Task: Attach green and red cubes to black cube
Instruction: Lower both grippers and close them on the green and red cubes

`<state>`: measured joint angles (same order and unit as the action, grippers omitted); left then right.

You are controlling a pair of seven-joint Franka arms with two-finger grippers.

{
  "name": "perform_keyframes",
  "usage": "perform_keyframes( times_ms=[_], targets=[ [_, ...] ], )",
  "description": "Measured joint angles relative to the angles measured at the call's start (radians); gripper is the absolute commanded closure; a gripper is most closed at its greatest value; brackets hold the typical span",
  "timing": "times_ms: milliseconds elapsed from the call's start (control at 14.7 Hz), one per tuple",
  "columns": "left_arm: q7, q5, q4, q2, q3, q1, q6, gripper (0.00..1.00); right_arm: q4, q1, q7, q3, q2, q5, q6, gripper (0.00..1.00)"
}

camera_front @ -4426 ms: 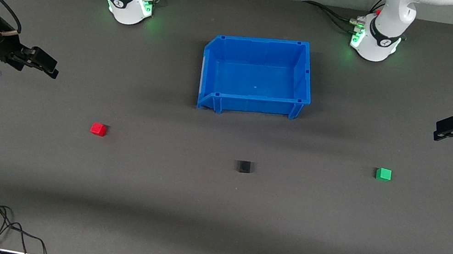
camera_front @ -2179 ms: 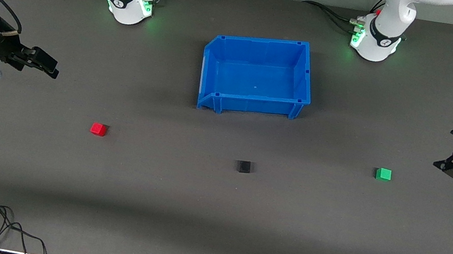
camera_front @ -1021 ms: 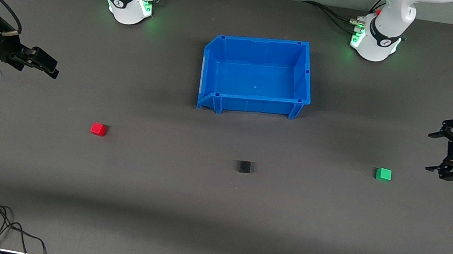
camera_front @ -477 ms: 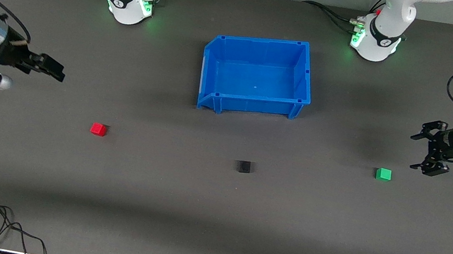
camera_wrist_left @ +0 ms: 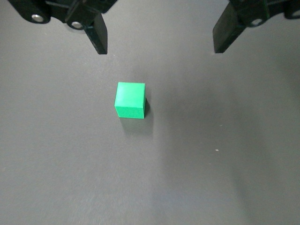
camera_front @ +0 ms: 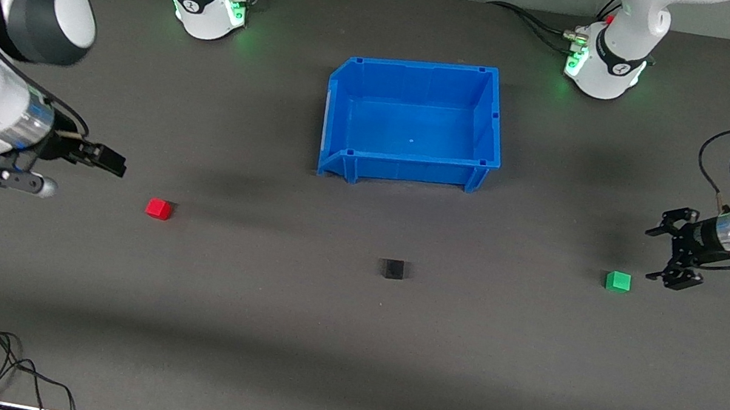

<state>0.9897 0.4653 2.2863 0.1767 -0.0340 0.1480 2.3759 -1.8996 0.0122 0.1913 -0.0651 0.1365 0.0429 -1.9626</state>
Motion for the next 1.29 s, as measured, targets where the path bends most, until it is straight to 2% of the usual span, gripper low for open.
perform_keyframes(
  times_ms=[340, 749, 1089, 1294],
  targets=[
    [-0.17, 0.155, 0.016, 0.102, 0.001, 0.0, 0.115, 0.0, -0.157, -0.001, 0.0, 0.0, 0.073, -0.002, -0.244, 0.0],
    [-0.236, 0.216, 0.013, 0.153, 0.009, -0.001, 0.186, 0.0, -0.232, -0.001, 0.0, 0.007, 0.211, -0.003, -0.502, 0.0],
    [-0.249, 0.239, -0.01, 0.195, 0.012, -0.001, 0.216, 0.0, -0.236, -0.001, 0.0, 0.022, 0.305, -0.005, -0.619, 0.01],
    [-0.25, 0.253, -0.021, 0.205, 0.016, -0.002, 0.221, 0.0, -0.235, -0.001, 0.0, 0.022, 0.324, -0.005, -0.633, 0.21]
  ],
)
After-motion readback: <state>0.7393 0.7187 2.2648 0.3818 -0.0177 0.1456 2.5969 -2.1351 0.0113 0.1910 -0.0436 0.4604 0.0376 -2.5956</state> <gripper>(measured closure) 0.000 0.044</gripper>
